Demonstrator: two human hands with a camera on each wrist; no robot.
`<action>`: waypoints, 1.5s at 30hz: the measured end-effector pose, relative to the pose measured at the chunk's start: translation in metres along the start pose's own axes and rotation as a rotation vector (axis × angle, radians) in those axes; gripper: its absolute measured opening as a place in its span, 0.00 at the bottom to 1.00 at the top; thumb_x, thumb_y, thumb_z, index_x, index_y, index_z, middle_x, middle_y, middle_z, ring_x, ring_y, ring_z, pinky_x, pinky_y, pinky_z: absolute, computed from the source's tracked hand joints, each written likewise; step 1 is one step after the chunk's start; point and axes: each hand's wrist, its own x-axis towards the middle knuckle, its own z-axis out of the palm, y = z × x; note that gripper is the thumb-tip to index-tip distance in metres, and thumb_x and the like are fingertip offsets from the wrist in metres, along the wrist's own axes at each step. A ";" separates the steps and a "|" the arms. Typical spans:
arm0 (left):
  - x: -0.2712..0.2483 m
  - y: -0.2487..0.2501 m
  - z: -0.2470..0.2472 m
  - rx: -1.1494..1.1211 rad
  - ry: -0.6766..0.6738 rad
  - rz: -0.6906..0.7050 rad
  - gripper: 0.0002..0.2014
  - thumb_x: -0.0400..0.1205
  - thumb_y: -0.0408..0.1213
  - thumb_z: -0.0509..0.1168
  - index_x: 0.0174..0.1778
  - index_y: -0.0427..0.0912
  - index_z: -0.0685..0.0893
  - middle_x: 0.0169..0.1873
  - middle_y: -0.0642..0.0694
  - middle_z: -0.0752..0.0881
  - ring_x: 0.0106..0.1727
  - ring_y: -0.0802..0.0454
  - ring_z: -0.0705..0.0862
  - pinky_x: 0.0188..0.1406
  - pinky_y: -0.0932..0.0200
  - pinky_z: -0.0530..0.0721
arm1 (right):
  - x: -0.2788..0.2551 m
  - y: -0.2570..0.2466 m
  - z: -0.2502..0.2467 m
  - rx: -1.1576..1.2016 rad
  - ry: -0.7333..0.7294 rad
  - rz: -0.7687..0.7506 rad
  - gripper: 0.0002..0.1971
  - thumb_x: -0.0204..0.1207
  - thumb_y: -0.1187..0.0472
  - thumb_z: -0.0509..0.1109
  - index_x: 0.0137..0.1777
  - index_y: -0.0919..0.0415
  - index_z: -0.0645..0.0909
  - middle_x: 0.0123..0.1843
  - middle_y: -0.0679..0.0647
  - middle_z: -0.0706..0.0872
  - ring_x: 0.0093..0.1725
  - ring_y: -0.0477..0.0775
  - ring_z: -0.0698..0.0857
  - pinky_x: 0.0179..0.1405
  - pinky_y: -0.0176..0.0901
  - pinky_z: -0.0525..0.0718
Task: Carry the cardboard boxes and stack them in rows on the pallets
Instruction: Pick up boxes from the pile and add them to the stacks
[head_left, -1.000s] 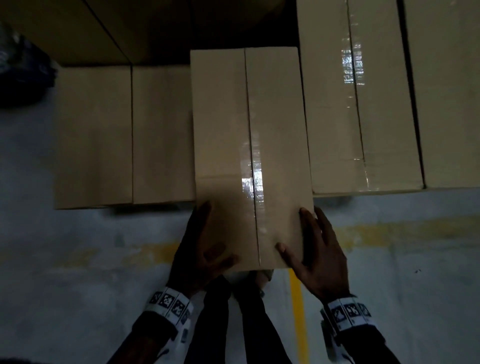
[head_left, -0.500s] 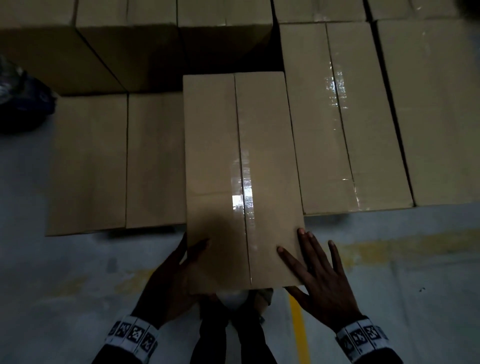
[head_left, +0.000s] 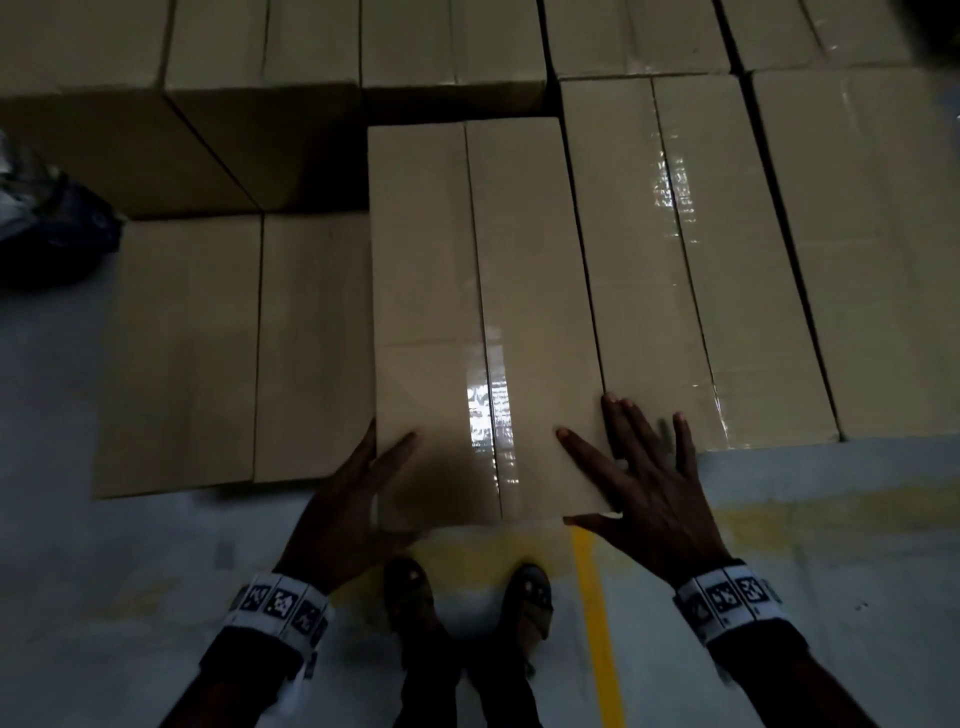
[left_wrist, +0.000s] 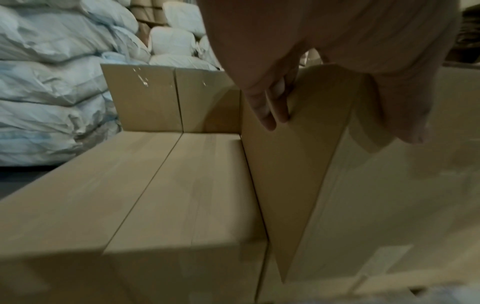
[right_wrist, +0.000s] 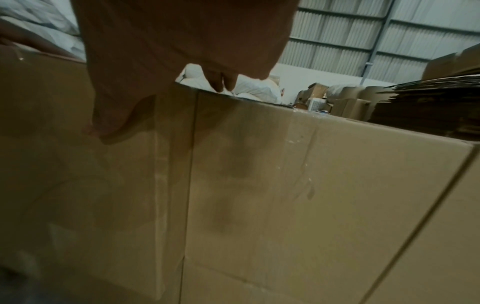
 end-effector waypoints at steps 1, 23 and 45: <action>0.005 0.000 -0.004 -0.011 -0.001 0.009 0.54 0.69 0.53 0.84 0.84 0.79 0.54 0.84 0.75 0.43 0.82 0.71 0.50 0.77 0.63 0.67 | 0.006 0.001 -0.001 0.015 0.002 0.006 0.51 0.70 0.24 0.70 0.90 0.41 0.57 0.92 0.63 0.51 0.91 0.66 0.53 0.86 0.77 0.46; 0.046 -0.006 -0.016 -0.050 0.078 0.073 0.60 0.65 0.46 0.88 0.87 0.72 0.58 0.89 0.56 0.57 0.88 0.55 0.61 0.82 0.56 0.67 | 0.058 0.023 -0.015 0.020 -0.156 0.053 0.73 0.54 0.33 0.87 0.91 0.38 0.40 0.93 0.58 0.36 0.91 0.64 0.41 0.85 0.77 0.51; 0.048 0.004 -0.023 -0.037 0.070 0.037 0.59 0.66 0.42 0.88 0.89 0.62 0.59 0.87 0.40 0.63 0.86 0.58 0.57 0.85 0.61 0.59 | 0.052 0.010 -0.014 0.002 -0.090 0.149 0.68 0.60 0.42 0.88 0.91 0.37 0.42 0.93 0.54 0.42 0.92 0.61 0.46 0.88 0.68 0.51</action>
